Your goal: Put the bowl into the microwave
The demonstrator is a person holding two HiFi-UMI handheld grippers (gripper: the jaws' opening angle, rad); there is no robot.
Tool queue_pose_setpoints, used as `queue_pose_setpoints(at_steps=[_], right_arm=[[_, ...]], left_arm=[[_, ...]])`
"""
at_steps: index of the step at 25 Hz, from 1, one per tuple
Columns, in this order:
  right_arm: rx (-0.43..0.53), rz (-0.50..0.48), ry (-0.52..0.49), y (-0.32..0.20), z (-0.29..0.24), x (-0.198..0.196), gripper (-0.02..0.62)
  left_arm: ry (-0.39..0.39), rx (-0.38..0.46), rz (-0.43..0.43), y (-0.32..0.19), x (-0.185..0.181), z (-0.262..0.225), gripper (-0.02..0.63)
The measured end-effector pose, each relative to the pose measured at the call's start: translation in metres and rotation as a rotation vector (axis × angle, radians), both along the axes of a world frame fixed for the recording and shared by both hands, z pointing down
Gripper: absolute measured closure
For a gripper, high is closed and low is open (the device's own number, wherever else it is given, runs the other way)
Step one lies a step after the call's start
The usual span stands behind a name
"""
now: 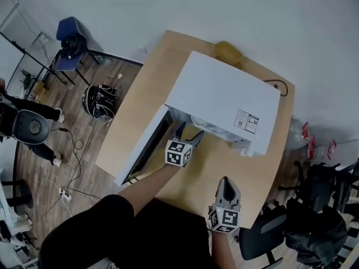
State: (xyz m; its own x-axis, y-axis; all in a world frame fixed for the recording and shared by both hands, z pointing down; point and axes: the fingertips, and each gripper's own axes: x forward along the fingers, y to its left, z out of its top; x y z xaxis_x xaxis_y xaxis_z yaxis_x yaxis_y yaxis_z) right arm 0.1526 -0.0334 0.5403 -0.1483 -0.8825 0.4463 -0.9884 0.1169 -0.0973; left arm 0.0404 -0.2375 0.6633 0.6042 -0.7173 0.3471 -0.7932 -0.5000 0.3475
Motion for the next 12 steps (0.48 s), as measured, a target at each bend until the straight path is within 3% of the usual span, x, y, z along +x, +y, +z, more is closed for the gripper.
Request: queue_pose_setpoints(at_steps=[12], right_arm=[[-0.007,-0.017,-0.002,-0.002,0.004,0.004,0.534]], left_arm=[[-0.075,-0.022,0.021,-0.019,0.011,0.018,0.259]])
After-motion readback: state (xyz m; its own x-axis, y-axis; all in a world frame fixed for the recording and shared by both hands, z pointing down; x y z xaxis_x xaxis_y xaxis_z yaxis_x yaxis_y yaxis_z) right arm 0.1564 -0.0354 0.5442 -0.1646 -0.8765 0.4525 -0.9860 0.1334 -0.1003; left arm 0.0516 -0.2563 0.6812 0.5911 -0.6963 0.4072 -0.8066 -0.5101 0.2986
